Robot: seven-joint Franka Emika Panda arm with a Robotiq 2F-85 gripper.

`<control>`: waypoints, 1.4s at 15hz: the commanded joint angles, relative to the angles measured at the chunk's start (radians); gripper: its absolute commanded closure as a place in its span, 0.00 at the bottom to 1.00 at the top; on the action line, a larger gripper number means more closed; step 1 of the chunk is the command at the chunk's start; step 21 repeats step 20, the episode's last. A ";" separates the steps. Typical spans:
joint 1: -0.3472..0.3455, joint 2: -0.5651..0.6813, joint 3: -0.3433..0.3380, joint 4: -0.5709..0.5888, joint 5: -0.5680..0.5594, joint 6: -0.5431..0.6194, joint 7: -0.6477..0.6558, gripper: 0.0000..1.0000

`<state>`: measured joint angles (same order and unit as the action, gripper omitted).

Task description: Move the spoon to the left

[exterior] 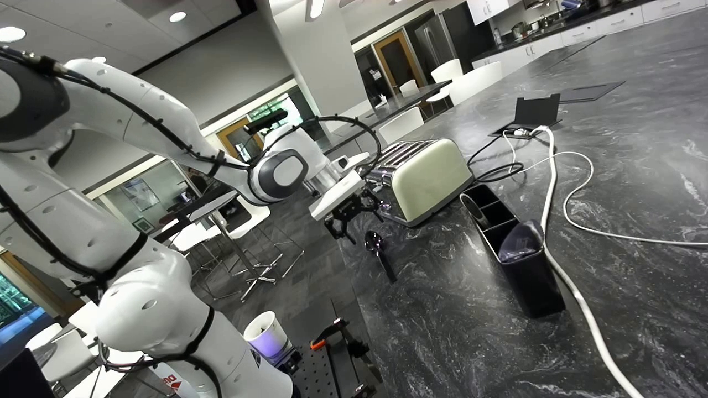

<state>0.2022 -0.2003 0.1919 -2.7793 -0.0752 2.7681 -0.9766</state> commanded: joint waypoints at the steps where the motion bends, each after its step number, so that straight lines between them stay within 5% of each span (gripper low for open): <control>1: 0.000 -0.143 -0.037 0.005 -0.043 -0.028 0.069 0.00; 3: -0.003 -0.251 -0.074 -0.058 -0.030 0.004 0.121 0.00; 8: -0.010 -0.357 -0.196 -0.010 0.006 -0.054 0.237 0.00; 14: 0.002 -0.472 -0.351 0.000 0.099 -0.262 0.264 0.00; 21: -0.050 -0.524 -0.402 0.003 0.113 -0.398 0.278 0.00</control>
